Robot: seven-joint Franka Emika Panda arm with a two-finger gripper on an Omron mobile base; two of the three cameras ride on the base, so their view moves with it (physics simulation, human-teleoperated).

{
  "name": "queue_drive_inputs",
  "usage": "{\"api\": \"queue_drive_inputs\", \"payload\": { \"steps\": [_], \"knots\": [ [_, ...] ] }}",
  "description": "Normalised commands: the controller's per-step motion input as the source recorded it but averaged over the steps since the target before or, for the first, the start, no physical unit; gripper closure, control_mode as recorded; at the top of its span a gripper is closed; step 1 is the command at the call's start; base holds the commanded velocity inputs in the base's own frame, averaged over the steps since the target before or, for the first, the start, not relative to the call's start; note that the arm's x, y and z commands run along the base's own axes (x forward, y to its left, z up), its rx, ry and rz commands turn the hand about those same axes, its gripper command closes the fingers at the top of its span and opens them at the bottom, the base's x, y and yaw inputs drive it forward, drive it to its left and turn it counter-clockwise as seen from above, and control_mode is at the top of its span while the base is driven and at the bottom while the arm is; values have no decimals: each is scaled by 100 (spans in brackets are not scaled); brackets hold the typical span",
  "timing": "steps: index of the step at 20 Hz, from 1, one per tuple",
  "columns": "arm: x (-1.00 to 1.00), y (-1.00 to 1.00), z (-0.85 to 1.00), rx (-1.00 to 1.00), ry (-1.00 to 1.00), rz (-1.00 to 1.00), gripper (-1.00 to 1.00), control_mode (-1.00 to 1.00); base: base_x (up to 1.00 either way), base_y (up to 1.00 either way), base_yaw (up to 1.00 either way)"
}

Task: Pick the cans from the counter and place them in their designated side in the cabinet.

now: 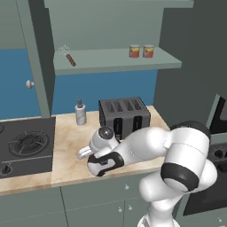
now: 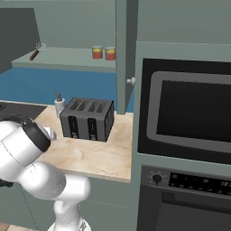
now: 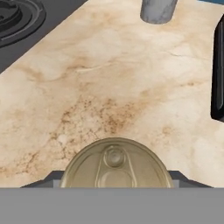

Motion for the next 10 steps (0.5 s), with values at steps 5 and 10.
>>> {"api": "queue_drive_inputs", "payload": {
  "steps": [5, 10],
  "knots": [
    [-9, -4, 19, 0, -3, 0, 100, -100, 0, 0, 0],
    [-13, -9, 26, 0, -4, 0, 100, -100, 0, 0, 0]
  ]
}}
